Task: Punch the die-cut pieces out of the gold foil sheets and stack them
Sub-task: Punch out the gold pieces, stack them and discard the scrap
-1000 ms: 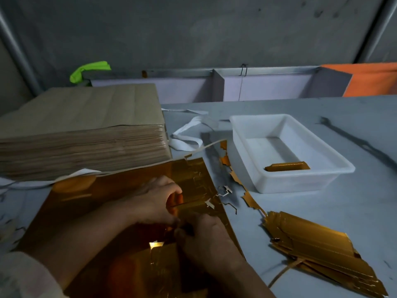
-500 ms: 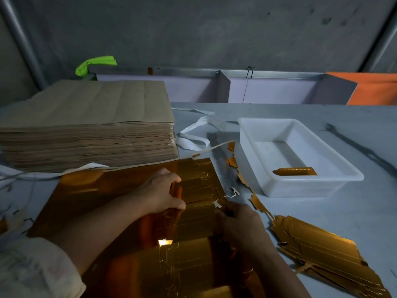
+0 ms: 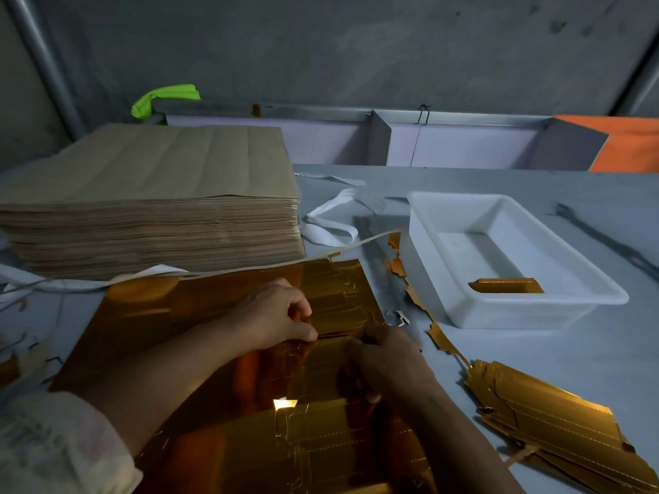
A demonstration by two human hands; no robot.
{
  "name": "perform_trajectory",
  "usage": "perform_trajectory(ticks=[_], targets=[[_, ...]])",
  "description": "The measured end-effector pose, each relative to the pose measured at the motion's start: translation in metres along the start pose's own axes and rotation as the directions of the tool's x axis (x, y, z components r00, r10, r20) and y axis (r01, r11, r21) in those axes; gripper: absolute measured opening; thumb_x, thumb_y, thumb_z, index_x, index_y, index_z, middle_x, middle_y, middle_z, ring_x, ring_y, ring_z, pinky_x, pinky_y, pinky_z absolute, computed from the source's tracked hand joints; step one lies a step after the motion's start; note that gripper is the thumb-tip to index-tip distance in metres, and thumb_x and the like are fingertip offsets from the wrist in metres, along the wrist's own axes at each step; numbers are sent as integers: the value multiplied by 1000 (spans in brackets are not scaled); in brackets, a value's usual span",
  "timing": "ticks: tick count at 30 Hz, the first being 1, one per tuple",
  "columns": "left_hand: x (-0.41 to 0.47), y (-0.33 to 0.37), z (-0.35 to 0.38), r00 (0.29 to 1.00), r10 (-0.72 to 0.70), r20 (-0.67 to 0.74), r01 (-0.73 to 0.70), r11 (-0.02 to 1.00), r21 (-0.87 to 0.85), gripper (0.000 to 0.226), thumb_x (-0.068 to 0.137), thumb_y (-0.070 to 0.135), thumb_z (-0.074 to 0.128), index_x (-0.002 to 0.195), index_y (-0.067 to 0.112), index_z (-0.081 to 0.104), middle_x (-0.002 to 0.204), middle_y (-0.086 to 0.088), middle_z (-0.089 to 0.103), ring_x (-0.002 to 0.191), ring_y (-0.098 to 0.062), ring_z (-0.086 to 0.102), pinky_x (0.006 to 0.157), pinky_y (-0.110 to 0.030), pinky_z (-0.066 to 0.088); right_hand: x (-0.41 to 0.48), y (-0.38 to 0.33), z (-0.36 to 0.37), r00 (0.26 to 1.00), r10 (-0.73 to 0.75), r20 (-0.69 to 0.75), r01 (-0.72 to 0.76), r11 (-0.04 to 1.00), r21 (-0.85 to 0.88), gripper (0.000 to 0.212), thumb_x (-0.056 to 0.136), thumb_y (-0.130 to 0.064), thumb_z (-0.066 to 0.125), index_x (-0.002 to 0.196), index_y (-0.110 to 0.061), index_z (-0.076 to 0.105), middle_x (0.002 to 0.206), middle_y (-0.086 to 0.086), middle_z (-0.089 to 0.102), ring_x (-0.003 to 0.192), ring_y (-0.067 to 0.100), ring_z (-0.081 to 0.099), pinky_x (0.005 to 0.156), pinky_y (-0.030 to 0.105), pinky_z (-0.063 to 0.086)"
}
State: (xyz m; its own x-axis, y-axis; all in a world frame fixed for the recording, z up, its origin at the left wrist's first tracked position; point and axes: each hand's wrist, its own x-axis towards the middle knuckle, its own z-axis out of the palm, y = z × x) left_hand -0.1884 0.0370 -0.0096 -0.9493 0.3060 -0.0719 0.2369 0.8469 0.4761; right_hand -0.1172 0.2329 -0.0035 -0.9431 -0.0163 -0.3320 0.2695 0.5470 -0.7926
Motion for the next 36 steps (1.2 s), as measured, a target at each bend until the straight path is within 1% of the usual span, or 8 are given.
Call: perform_trajectory(ticks=[5,9,17,21,29,33,34,36], targets=[[-8,3,0,992,123,-34,-120,989,83,17,92,44,60,105,35,67,105,16,53,94,0,52,79,-25,49,4,0,2,1000,11,3,-11,1000,25,15,100,-29,55,90,-21,61,80,4,67,53,9,60,48,19,46],[-12,11,2,977,192,-94,-171,966,194,21,100,35,47,104,30,67,95,13,55,81,-1,53,70,-22,48,7,1,3,1000,14,-5,-13,1000,22,16,100,-29,56,89,-19,61,79,3,68,56,11,61,49,21,48],[-14,26,6,961,178,-211,-125,962,244,7,97,30,52,96,27,59,97,11,54,83,-3,53,75,-24,52,5,2,3,1000,14,-2,-14,999,31,15,101,-30,54,93,-19,63,82,5,69,55,10,61,48,20,47],[-14,29,7,966,130,-222,-90,979,183,6,93,27,59,88,29,58,93,12,55,80,-2,53,70,-20,49,4,3,3,1000,10,3,-11,1000,27,15,101,-31,54,97,-20,62,83,3,68,52,8,60,47,18,46],[-8,23,-2,984,-90,-155,65,985,-161,10,88,21,68,81,27,65,84,10,66,78,-3,62,60,-18,45,0,4,3,1000,-12,-29,13,999,48,16,100,-30,55,92,-19,63,82,6,69,52,8,59,45,21,45],[-9,10,-2,973,-96,-209,63,985,-160,8,89,25,66,84,29,61,94,11,59,86,-4,57,63,-20,40,6,-4,2,989,-68,-134,70,997,11,17,99,-32,56,86,-24,62,79,1,67,61,10,62,54,26,50],[-10,7,-2,970,-87,-226,56,989,-140,6,89,29,66,91,30,60,102,12,56,92,-5,54,66,-20,40,9,-6,1,982,-91,-168,92,996,-3,16,99,-32,56,85,-26,61,80,-1,67,66,11,63,59,28,53],[-10,-4,-1,978,-79,-193,69,996,-60,31,89,42,64,118,33,55,125,10,48,108,-8,49,77,-24,43,17,-10,-1,965,-134,-224,127,991,-46,13,98,-32,56,89,-25,62,83,-4,65,73,11,64,65,28,54]])
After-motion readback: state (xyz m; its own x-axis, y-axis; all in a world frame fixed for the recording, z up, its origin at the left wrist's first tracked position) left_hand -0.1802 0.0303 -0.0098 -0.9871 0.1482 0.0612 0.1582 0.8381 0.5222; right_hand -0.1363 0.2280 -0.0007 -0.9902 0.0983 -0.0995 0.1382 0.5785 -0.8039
